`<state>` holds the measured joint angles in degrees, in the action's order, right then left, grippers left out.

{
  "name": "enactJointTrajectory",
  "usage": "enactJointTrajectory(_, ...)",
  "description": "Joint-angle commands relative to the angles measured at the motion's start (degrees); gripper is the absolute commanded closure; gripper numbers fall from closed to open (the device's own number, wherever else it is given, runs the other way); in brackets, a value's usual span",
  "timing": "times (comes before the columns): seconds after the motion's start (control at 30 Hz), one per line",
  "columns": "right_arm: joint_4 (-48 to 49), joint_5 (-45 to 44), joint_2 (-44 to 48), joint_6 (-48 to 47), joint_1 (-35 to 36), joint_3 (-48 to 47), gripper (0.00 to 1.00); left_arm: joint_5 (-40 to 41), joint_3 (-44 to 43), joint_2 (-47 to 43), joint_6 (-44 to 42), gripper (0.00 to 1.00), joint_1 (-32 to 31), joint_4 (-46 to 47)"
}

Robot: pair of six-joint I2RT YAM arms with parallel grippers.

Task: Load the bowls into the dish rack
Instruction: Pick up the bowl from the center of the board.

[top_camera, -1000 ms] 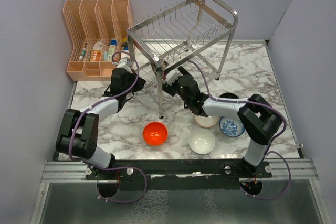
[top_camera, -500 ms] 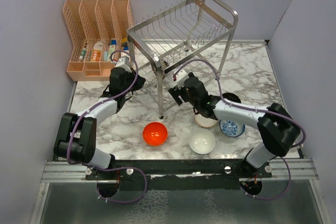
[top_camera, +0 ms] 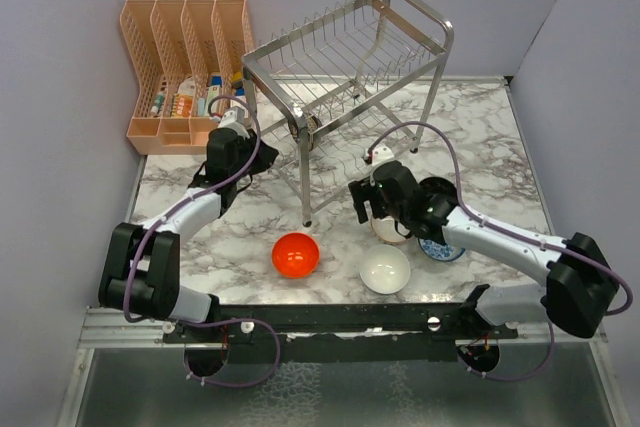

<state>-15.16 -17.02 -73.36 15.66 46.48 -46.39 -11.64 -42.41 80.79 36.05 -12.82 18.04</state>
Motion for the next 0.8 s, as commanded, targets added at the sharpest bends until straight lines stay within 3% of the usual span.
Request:
enactJointTrajectory(0.0,-12.1,1.0,6.7,12.2,-0.1,-0.3,0.18,-1.3,-0.8,-4.1,0.3,0.74,0.0,-1.9)
enactJointTrajectory(0.17,-20.6,2.7,13.3,20.0,-0.1,0.6,0.15,-1.3,-2.0,-6.6,0.4,0.5,-0.1,-5.7)
enactJointTrajectory(0.3,-25.9,5.6,16.8,25.1,-0.1,2.3,0.14,-0.8,-2.7,-8.0,0.1,0.2,-0.1,-9.2)
enactJointTrajectory(0.4,-28.4,8.7,17.9,29.1,-0.1,3.9,0.14,-0.7,-2.6,-9.1,0.1,0.04,-0.1,-10.0)
enactJointTrajectory(0.6,-34.3,5.0,20.6,36.6,-0.1,4.2,0.07,-0.3,-1.9,-11.0,0.0,0.01,-0.1,-11.1)
enactJointTrajectory(0.77,-33.1,-0.7,18.4,35.8,-1.4,-0.2,0.07,-0.4,-1.2,-11.5,0.6,0.01,-0.1,-11.0)
